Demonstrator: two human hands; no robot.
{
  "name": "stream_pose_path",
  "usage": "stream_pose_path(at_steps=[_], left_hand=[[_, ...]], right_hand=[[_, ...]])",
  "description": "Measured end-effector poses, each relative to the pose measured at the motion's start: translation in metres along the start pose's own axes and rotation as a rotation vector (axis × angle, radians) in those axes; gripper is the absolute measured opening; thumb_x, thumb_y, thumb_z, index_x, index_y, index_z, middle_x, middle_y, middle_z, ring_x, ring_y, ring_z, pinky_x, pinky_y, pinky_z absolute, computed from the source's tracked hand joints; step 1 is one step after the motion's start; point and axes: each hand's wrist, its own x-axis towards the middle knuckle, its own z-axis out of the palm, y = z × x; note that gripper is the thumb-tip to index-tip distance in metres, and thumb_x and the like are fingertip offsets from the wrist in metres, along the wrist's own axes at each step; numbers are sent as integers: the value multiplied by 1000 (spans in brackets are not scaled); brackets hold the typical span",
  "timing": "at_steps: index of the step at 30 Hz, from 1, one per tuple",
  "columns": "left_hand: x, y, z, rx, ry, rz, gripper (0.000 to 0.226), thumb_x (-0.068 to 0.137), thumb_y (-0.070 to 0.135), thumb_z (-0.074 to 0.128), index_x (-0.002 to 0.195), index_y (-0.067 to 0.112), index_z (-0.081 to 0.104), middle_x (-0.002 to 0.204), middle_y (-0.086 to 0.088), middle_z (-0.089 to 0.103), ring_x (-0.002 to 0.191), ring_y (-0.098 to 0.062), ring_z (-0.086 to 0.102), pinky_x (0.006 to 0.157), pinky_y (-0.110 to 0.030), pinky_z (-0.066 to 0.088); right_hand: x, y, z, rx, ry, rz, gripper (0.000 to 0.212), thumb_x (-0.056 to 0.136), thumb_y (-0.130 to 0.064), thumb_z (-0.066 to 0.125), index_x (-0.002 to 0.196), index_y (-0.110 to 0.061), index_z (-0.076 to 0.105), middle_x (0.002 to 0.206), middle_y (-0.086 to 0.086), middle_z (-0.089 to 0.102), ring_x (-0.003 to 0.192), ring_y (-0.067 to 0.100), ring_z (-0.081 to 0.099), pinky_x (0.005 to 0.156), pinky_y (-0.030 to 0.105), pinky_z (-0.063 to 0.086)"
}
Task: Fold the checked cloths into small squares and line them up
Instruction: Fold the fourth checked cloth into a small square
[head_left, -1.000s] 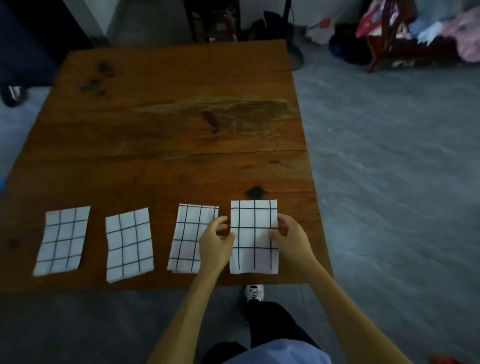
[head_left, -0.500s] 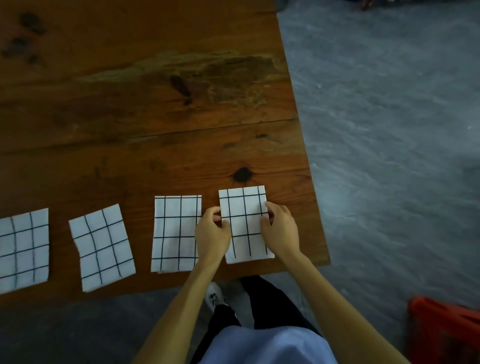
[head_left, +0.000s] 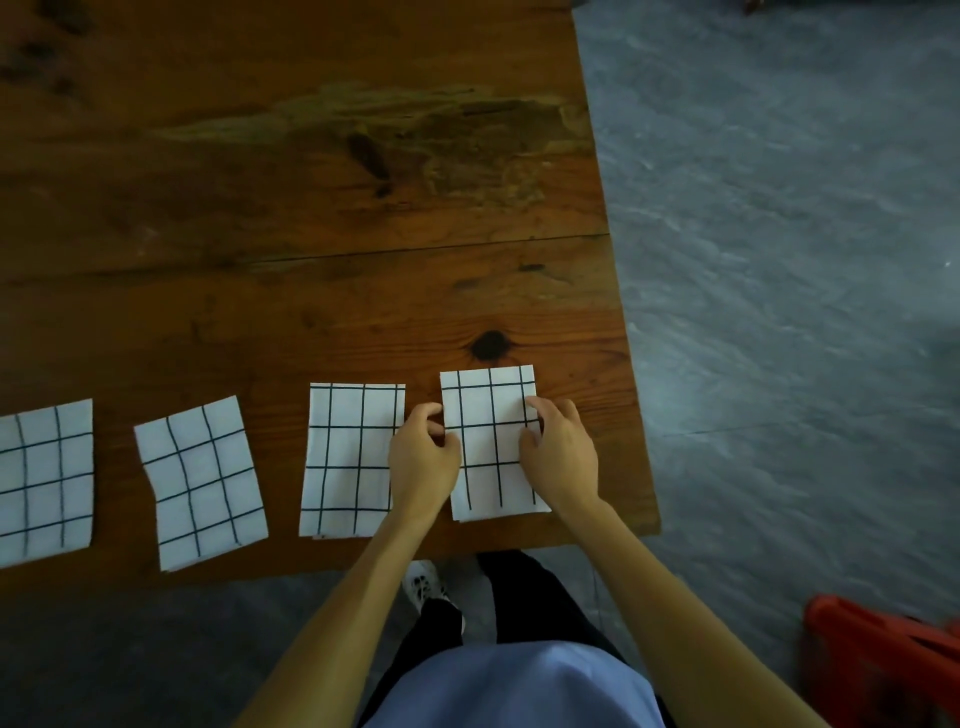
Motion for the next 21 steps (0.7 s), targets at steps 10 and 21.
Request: stream_pose_path(at_steps=[10,21], left_hand=[[3,-27,-61,-14,258,-95,38,92,16,59,129,16,52,122,-5,57,104,-15,56,78,-20,47],[6,-92,-100,42,178,-123,41,91,20,59,131,16,48,124,-8,50,99,-16,51,76,-25,39]], right_hand=[[-10,-48,16,123,-147,-144,30,96,-13,54,125,-22,59,119,-4,58,92,3,54,67,6,39],[-52,-112,86,93,-250,-74,50,95,-20,58,142,-24,42,146,-3,39,120,14,51,91,21,44]])
